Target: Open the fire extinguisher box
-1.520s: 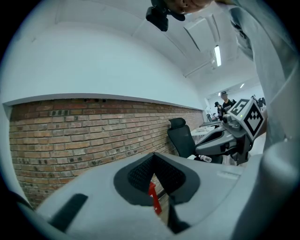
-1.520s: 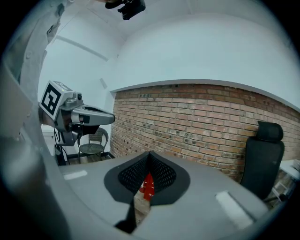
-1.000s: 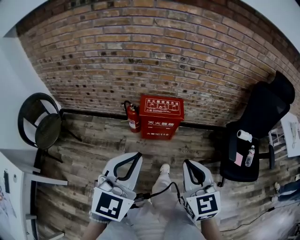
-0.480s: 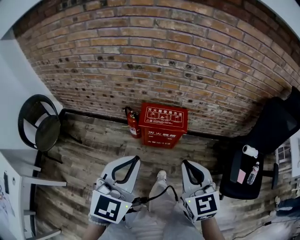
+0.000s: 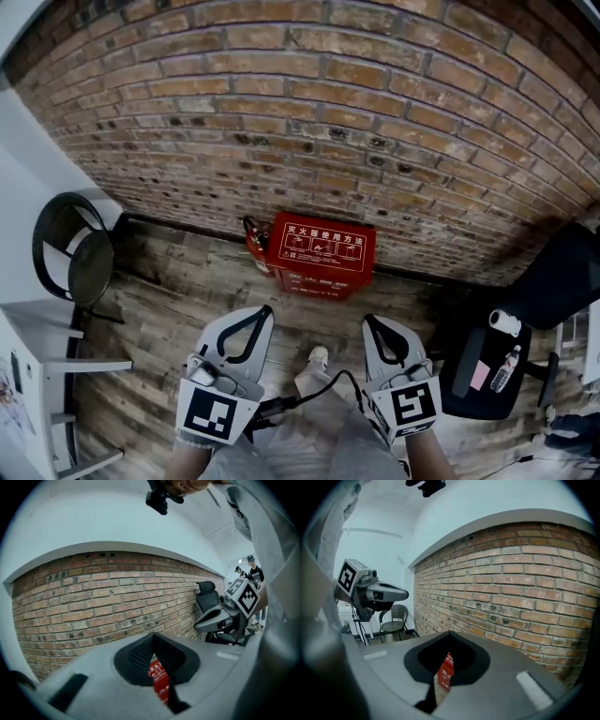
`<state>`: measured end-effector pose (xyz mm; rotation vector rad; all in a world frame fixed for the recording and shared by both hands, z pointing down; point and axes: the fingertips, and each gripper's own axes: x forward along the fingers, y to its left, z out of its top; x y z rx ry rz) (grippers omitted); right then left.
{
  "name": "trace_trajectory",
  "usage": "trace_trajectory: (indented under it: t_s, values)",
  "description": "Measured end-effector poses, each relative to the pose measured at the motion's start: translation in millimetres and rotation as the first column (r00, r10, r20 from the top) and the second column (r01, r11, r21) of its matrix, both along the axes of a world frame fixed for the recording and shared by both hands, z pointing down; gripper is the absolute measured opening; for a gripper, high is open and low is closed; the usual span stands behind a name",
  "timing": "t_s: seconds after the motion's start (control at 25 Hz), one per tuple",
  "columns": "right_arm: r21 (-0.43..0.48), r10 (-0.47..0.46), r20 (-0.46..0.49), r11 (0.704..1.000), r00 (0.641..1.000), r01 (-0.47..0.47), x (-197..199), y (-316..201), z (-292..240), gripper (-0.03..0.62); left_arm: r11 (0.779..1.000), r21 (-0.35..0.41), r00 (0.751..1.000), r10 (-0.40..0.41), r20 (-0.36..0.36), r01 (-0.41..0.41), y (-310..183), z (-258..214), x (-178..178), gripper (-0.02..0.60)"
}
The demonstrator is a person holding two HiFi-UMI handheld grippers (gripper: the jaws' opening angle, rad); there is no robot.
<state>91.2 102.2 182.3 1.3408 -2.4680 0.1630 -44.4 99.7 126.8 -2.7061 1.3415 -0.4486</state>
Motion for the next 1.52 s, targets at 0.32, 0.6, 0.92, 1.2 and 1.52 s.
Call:
trace_trajectory:
  t_s: [0.32,0.6,0.92,1.2,1.52]
  values:
    - [-0.029,-0.061,0.006,0.998,0.998,0.061,13,-55,19,0.005,0.999,-0.031,0.999,-0.027,0.029,0.028,-46,14,21,-0.002]
    - [-0.067,-0.089,0.016,0.994,0.996,0.090,9,-73,41,0.005,0.991,-0.105,0.997,-0.078,-0.004,0.077,-66,39,21,-0.002]
    - [-0.122,-0.086,0.011,0.989,0.996,0.087,6,-86,72,0.005,0.984,-0.176,0.998,-0.020,0.052,0.028,-86,73,33,-0.002]
    - [-0.180,-0.040,0.017,0.983,0.999,0.042,4,-101,96,0.005,0.980,-0.192,0.996,0.062,0.056,-0.051,-106,92,36,-0.002]
    - [-0.253,-0.016,0.016,0.967,1.000,0.019,-6,-113,144,0.005,0.960,-0.256,0.991,0.129,0.031,-0.117,-122,147,33,-0.002]
